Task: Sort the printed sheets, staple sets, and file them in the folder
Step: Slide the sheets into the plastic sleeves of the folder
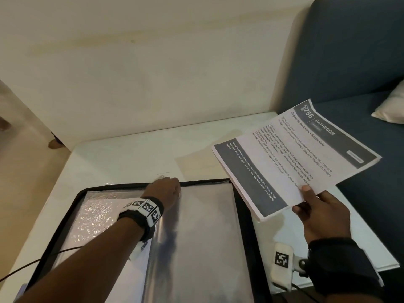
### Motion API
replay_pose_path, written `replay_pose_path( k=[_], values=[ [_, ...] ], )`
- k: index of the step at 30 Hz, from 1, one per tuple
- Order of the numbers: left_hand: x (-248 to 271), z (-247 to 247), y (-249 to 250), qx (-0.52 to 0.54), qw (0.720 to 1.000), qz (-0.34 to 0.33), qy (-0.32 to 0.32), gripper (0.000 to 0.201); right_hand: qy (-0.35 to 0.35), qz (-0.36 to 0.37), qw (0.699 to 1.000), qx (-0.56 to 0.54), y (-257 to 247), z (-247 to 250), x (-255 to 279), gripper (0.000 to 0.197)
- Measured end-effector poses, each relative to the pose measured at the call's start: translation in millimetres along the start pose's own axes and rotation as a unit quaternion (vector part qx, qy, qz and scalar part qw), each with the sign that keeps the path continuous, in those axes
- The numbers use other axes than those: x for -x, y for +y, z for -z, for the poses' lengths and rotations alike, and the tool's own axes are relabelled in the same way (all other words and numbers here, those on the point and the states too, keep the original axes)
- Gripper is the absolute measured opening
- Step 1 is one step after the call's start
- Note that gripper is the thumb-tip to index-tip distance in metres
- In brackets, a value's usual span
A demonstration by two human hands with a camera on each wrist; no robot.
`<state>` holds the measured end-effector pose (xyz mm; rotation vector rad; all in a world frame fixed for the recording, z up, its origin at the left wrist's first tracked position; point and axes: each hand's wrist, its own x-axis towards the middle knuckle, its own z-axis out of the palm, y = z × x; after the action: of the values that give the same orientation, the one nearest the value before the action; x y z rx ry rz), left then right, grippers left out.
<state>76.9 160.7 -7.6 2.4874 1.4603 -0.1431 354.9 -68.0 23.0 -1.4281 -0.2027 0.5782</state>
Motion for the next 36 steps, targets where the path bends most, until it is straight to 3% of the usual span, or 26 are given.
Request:
replay_pose_path(
  k=[7,10,14,19,23,28,33,36],
  values=[
    [7.2,11.9,12.3,0.159,0.986,0.030,-0.024,0.023,0.017,0.005,1.000,-0.021,-2.6,-0.5,1.5,0.027],
    [15.5,11.3,31.0,0.104,0.993,-0.023,-0.048,0.023,0.021,0.001,0.999,-0.044,-2.6,-5.2,3.3,0.028],
    [29.9,3.0,63.7,0.095,0.989,-0.114,0.018,0.024,0.012,-0.007,0.999,-0.053,-1.3,-20.8,7.3,0.028],
    [54.1,-13.4,79.1,0.125,0.989,-0.052,0.067,0.036,-0.060,0.003,0.998,-0.003,-12.0,-68.3,-2.2,0.020],
    [61.4,-17.2,76.5,0.129,0.990,-0.029,0.053,0.044,-0.136,-0.006,0.990,0.039,-21.8,-118.4,-28.1,0.014],
    [61.8,-14.0,72.6,0.095,0.990,-0.027,0.102,0.035,-0.176,0.007,0.981,0.080,-24.1,-165.6,-50.6,0.019],
    [56.3,-7.1,67.1,0.046,0.988,-0.020,0.147,0.030,-0.211,0.009,0.969,0.126,-13.9,-184.8,-50.5,0.015],
    [52.9,-2.9,67.2,0.027,0.988,-0.020,0.148,0.029,-0.221,0.022,0.961,0.163,-4.1,-187.9,-51.1,0.023]
  ],
)
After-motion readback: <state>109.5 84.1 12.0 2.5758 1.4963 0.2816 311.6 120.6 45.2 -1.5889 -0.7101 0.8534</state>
